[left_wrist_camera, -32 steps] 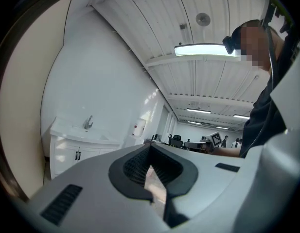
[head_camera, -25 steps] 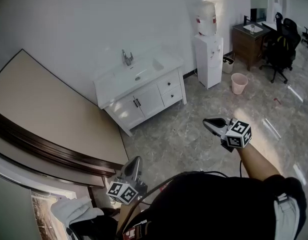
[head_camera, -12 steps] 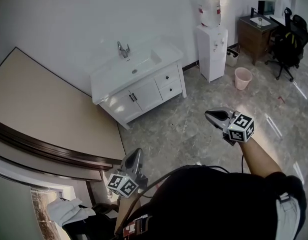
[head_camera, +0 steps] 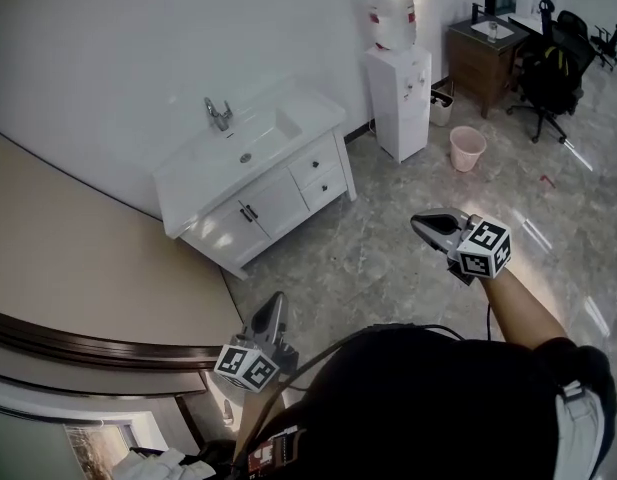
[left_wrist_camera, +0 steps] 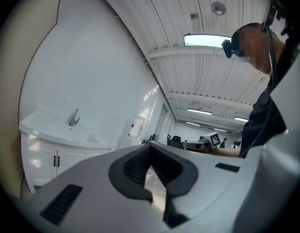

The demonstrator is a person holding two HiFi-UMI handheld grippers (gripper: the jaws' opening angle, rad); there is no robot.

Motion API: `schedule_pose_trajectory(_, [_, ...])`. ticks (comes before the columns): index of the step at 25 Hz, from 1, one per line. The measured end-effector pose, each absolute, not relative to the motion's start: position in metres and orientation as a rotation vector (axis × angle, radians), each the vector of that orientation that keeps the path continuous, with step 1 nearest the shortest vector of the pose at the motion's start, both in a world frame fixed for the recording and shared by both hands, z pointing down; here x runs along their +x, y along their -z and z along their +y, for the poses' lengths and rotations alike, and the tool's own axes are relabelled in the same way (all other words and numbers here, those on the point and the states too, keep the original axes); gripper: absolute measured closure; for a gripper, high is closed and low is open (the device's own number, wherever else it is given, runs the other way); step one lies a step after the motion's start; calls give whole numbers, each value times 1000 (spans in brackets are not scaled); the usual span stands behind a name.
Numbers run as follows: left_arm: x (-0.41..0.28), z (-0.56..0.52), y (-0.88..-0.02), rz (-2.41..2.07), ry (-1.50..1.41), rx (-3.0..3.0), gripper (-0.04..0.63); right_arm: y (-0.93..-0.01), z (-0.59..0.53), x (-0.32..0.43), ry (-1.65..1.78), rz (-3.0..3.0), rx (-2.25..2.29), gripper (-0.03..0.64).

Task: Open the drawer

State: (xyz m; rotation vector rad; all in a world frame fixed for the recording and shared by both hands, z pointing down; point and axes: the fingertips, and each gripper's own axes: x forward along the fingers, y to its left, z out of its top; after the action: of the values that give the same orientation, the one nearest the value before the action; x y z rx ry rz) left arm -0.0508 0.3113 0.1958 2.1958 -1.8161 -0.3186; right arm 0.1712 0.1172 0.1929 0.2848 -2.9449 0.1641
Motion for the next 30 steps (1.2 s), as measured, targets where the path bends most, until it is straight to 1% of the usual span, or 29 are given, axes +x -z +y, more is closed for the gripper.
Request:
schedule_pose_trajectory(10, [-184, 253, -175, -1703, 267, 2291, 595, -166, 84, 60, -164, -2951, 462, 623])
schedule_pose_trajectory(18, [-280, 227, -189, -1657, 256, 2309, 595, -173, 63, -24, -178, -2940, 531, 623])
schedule_pose_trajectory(23, [-310, 210, -198, -1659, 287, 2300, 595, -180, 49, -56, -170, -2920, 507, 623])
schedule_pose_trajectory(30, [-325, 172, -215, -1697, 268, 2251, 595, -191, -2, -75, -191, -2932, 455, 623])
